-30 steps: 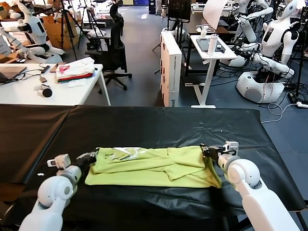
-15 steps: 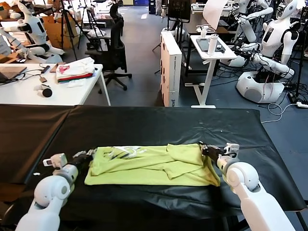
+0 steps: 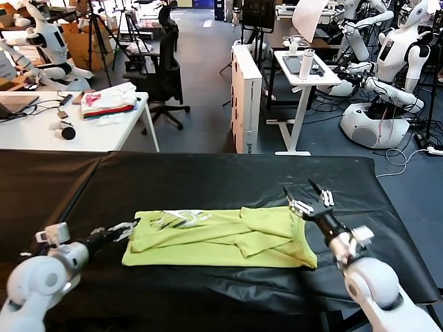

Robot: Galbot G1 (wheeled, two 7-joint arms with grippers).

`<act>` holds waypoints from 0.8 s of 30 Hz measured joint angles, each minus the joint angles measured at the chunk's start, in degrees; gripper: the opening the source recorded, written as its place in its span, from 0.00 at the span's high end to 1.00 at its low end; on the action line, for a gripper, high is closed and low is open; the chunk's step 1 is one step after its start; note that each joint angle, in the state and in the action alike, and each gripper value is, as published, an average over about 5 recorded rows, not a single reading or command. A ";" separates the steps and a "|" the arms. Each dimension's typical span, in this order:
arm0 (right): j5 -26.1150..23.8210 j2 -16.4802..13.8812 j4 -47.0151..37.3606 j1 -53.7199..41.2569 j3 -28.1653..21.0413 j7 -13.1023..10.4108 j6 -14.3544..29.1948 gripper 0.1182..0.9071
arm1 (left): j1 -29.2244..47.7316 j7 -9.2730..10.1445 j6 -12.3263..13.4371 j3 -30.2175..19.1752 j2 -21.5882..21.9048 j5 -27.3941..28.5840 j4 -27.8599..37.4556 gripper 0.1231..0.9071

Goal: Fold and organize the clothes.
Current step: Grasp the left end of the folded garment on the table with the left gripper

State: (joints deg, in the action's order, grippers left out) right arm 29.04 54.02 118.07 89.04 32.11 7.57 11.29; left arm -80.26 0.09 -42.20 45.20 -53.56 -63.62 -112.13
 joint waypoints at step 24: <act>-0.96 4.11 3.37 11.40 5.43 0.73 2.37 0.00 | -2.07 -4.99 0.13 -1.45 -0.44 -0.93 4.12 0.00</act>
State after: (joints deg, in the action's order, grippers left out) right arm 28.08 58.13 121.44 100.45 37.55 8.30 13.66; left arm -82.33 -4.89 -42.07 43.75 -54.00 -64.54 -108.00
